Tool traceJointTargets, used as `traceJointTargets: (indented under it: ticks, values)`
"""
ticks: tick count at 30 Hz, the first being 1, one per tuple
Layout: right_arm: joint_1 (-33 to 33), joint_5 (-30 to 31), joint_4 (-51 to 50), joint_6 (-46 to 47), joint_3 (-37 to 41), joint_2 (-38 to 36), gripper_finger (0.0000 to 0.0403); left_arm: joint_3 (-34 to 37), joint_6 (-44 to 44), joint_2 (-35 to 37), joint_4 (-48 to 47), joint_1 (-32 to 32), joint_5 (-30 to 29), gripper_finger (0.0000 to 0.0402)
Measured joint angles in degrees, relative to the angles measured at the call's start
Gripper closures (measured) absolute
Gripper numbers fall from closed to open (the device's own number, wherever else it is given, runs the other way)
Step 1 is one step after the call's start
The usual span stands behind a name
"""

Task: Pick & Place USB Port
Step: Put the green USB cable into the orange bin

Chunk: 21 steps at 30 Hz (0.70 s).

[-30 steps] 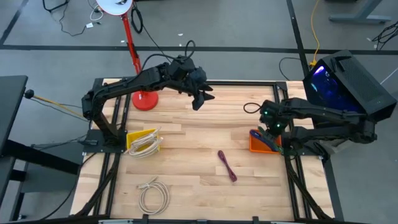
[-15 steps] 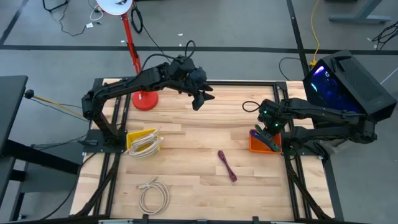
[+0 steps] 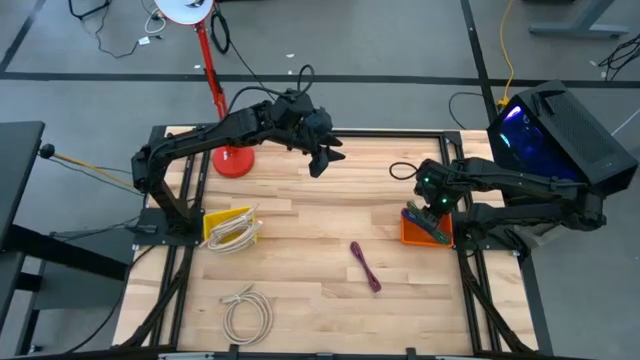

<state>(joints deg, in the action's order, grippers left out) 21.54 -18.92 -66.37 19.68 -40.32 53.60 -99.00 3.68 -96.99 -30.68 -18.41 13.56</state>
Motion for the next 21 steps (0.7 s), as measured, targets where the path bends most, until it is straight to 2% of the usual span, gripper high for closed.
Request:
traceJointTargets:
  ticks: [8,16,21]
  values:
    - [0.02,1.94,4.82,0.27,0.0,-0.02,0.0313,0.0,-0.55,0.0,0.04,0.0,-0.65,0.02]
    - [0.0,3.3,-3.72,-2.61,0.0,-0.02,0.0314,0.0,-0.44,0.0,0.04,0.0,-0.7,0.02]
    - [0.0,3.47,-1.86,-2.18,0.0,-0.31,0.0314,0.0,-0.24,0.0,0.02,0.0,-0.71,0.02]
